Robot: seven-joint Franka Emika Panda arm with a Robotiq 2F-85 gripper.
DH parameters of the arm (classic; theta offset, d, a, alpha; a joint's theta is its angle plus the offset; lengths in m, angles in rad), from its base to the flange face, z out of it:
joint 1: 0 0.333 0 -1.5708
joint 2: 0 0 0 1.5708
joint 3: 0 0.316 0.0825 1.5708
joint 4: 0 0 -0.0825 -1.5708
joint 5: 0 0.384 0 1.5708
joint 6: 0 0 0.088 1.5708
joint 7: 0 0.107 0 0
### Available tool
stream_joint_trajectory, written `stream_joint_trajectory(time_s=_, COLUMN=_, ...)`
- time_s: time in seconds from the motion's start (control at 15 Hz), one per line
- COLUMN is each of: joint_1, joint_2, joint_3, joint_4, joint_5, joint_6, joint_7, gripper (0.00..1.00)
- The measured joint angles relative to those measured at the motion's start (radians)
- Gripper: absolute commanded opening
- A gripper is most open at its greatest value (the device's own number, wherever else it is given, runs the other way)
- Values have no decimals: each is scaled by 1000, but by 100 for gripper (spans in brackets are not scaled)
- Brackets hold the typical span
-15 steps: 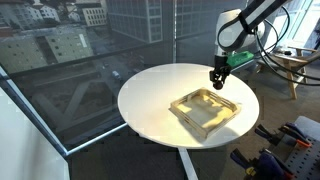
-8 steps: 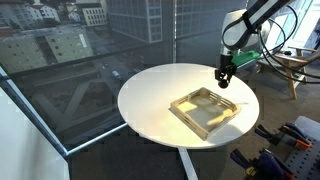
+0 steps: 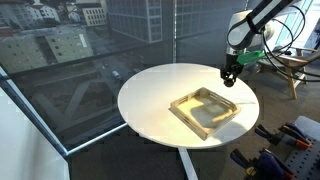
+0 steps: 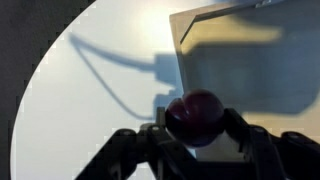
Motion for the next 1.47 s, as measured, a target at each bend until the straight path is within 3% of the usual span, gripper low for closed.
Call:
stream_joint_trajectory(time_s=0.67, joint_1=-20, joint_2=36, joint_3=-38, joint_4=4, joint_5=-6, joint_6=75, joint_7=0, gripper=36)
stream_joint_trajectory(time_s=1.47, joint_1=-28, joint_2=47, joint_3=-35, joint_4=4, joint_5=-2, joint_6=124, joint_7=-1, gripper=36)
